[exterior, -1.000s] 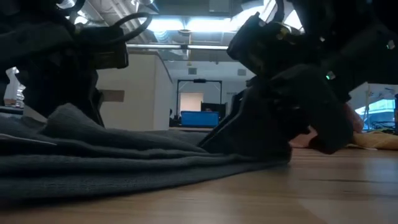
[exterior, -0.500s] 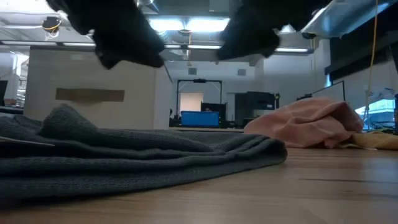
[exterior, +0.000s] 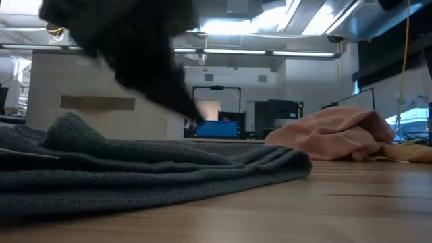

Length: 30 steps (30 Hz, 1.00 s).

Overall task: Fold towel
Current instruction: Fold the grey towel

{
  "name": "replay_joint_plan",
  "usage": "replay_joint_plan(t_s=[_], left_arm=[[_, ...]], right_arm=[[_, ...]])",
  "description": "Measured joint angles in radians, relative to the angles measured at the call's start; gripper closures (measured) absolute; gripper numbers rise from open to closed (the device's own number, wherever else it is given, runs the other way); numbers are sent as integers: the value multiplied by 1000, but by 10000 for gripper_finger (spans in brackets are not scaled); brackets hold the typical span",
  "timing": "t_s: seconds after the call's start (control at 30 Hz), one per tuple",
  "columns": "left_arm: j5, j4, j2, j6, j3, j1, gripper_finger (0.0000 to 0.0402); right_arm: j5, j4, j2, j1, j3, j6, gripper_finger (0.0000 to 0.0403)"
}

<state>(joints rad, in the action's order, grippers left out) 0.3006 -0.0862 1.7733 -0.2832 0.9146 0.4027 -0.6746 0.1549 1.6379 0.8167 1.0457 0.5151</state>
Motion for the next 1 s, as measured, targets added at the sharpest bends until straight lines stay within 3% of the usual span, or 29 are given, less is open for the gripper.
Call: replay_joint_plan(t_s=[0.13, 0.33, 0.47, 0.77, 0.9, 1.0], left_arm=[[-2, 153, 3, -108, 1, -28, 270], [72, 440, -2, -493, 4, -13, 270], [100, 582, -5, -787, 6, 37, 270], [23, 999, -75, -1246, -2, 229, 270], [25, 1069, -149, -1363, -3, 282, 270], [143, 1002, -194, -1288, 11, 286, 270]], right_arm=[[-73, 0, 0, 38, -31, 71, 221], [-102, -2, 3, 61, -96, 187, 221], [-110, -3, 14, 60, -126, 238, 221], [-102, -35, 17, 60, -130, 235, 221], [-103, -40, 17, 60, -130, 233, 221], [-122, -42, 17, 60, -130, 217, 221]])
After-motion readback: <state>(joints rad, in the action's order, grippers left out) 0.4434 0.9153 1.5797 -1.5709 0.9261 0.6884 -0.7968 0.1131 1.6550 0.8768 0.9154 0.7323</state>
